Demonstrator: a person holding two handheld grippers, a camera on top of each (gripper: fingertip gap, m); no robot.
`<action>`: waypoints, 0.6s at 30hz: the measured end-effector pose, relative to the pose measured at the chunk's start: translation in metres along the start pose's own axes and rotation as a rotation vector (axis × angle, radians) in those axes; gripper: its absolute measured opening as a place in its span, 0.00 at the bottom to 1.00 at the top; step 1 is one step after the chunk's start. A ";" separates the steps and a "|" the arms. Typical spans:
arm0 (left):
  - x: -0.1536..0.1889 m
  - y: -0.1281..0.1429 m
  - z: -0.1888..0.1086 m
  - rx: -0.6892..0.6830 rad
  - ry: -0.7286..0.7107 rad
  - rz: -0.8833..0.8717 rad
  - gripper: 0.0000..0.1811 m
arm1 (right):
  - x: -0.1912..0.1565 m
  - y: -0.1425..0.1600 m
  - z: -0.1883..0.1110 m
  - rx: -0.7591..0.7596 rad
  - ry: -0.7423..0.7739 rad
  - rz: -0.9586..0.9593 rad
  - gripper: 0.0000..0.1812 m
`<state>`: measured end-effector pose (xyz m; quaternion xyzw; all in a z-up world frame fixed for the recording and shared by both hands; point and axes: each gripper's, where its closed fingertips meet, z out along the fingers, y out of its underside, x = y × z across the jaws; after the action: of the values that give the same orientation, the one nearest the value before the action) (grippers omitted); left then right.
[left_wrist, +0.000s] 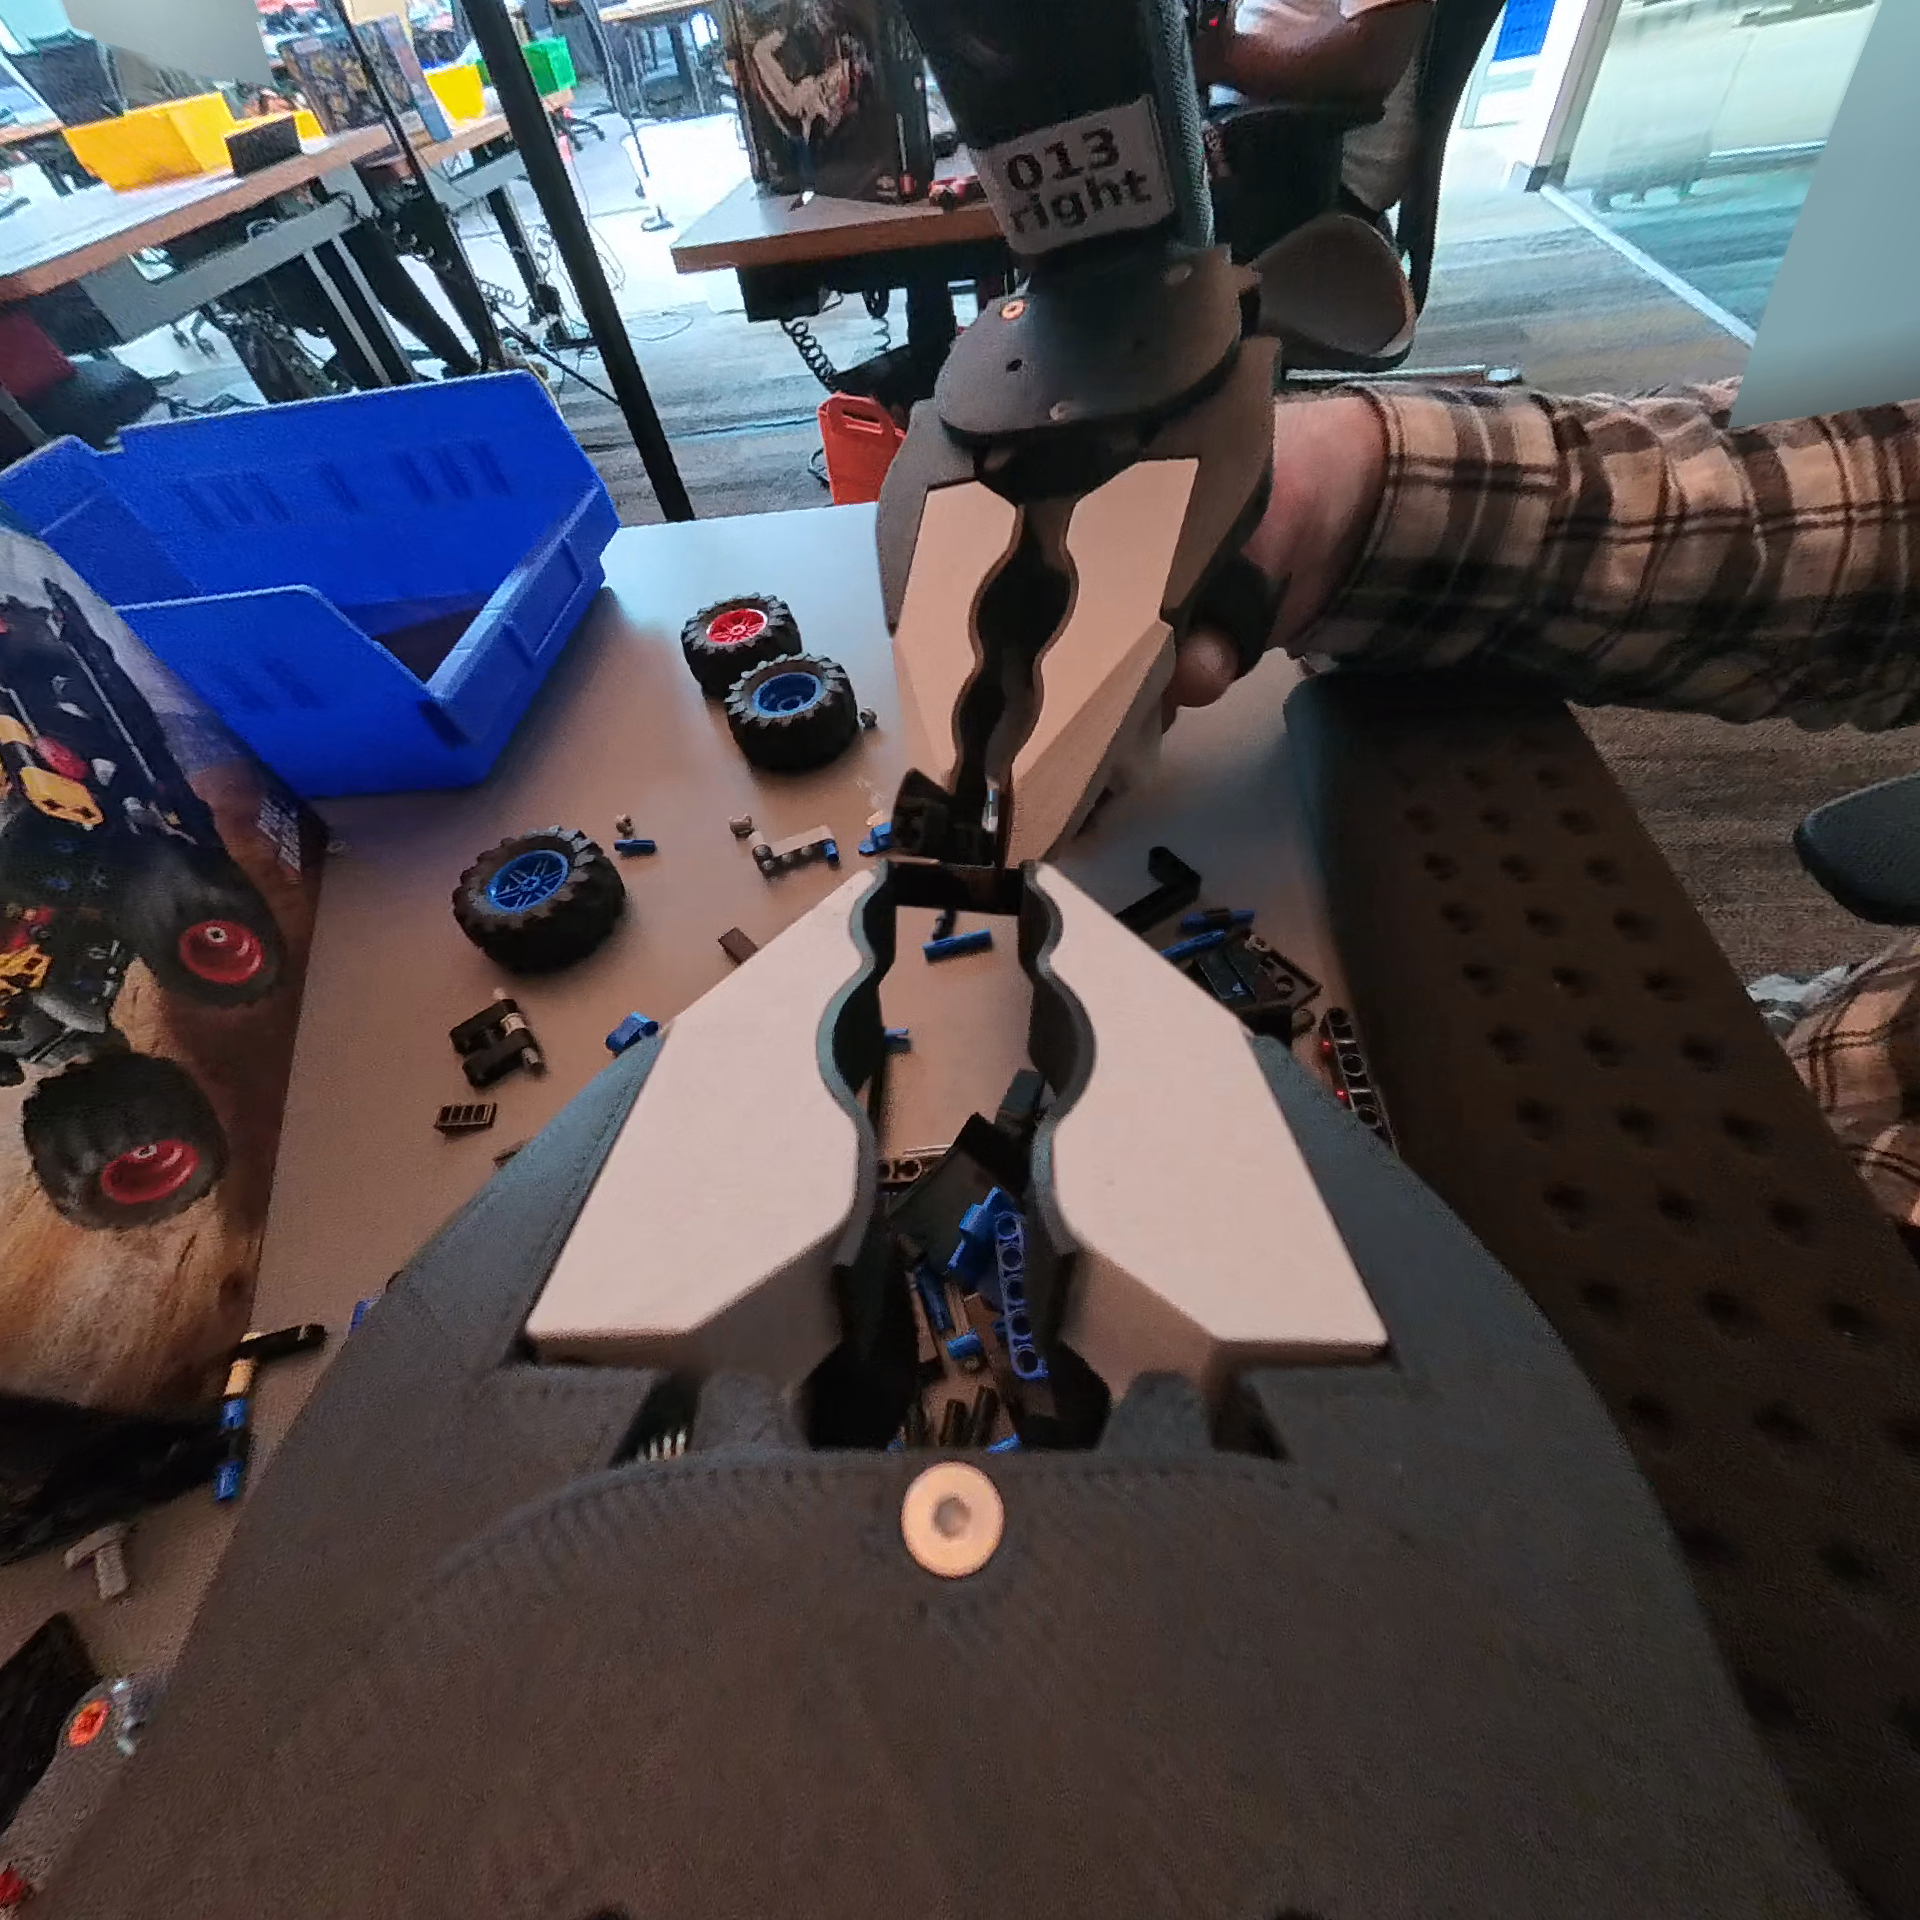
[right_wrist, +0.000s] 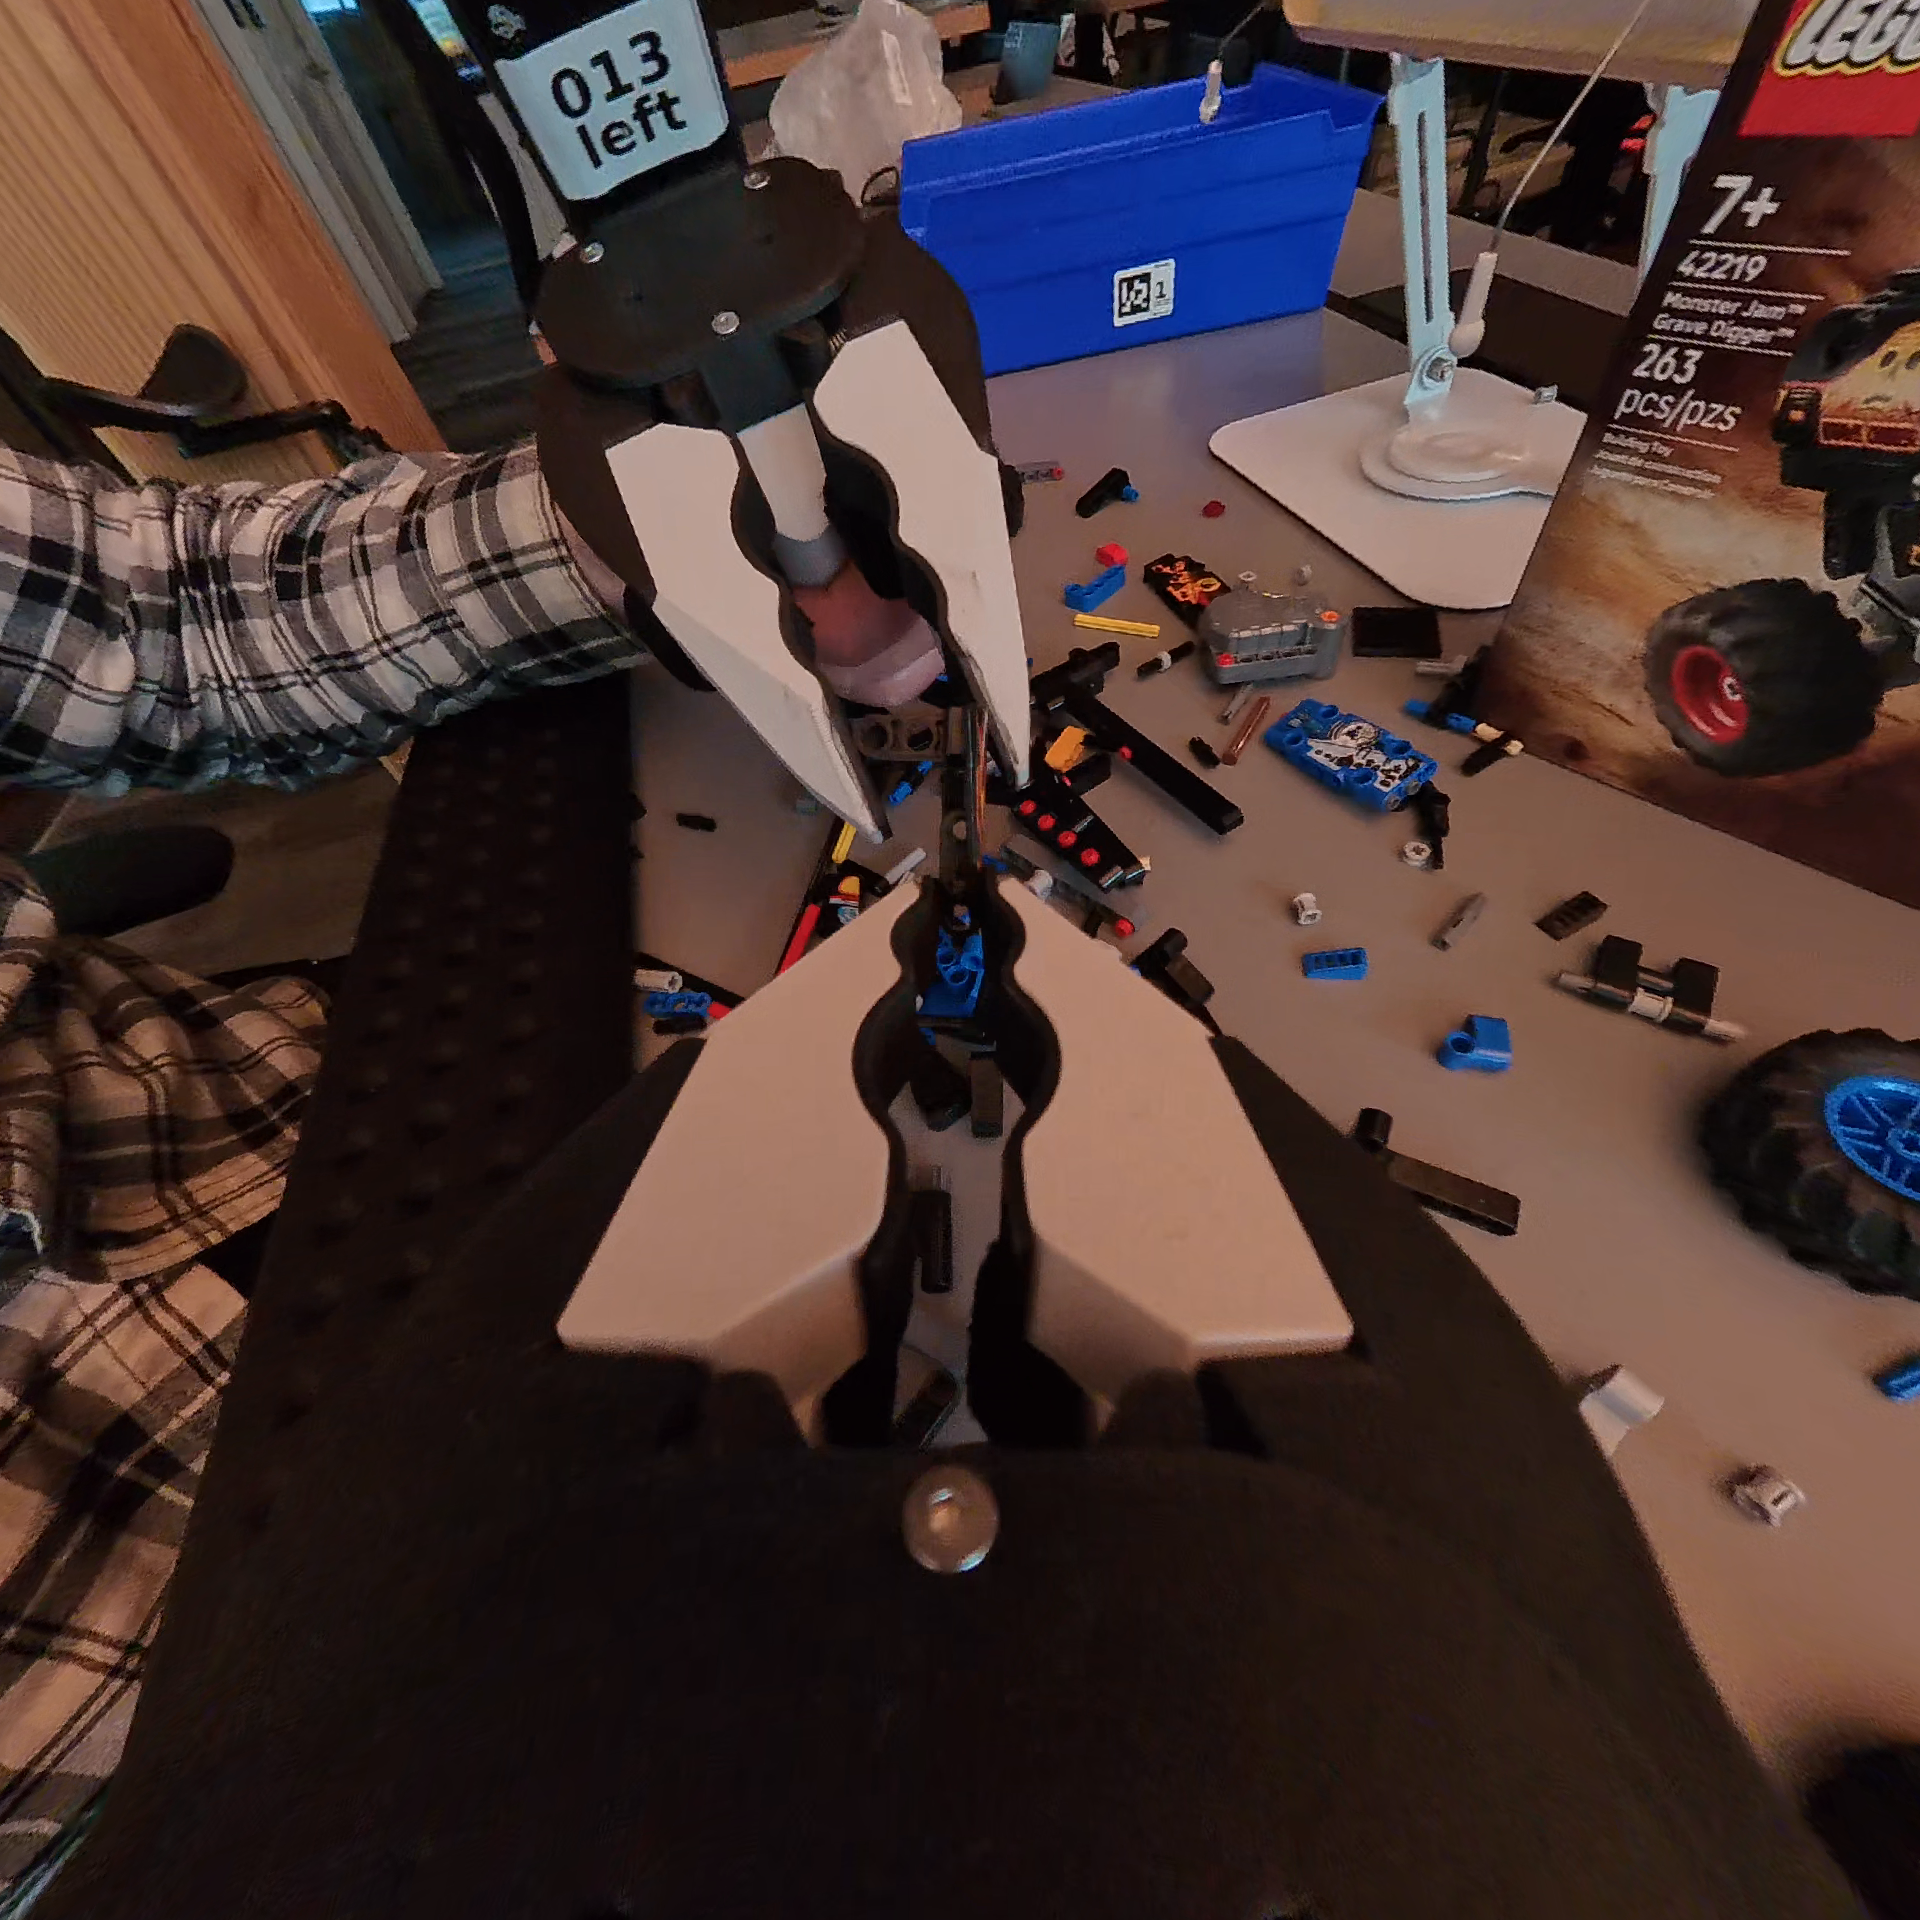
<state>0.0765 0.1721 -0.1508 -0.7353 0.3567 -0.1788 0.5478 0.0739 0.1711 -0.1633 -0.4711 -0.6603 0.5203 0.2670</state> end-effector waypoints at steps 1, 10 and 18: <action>0.000 0.002 0.001 -0.013 -0.003 0.012 0.11 | 0.000 -0.002 0.000 0.005 0.009 -0.011 0.04; 0.000 -0.001 0.000 -0.027 -0.031 0.077 0.11 | -0.002 -0.018 -0.004 0.074 0.024 -0.047 0.02; 0.008 -0.011 -0.006 0.034 0.041 0.032 0.11 | -0.014 -0.032 -0.011 0.176 -0.046 -0.023 0.02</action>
<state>0.0818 0.1642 -0.1392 -0.7162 0.3764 -0.1913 0.5556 0.0779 0.1626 -0.1274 -0.4261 -0.6234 0.5841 0.2979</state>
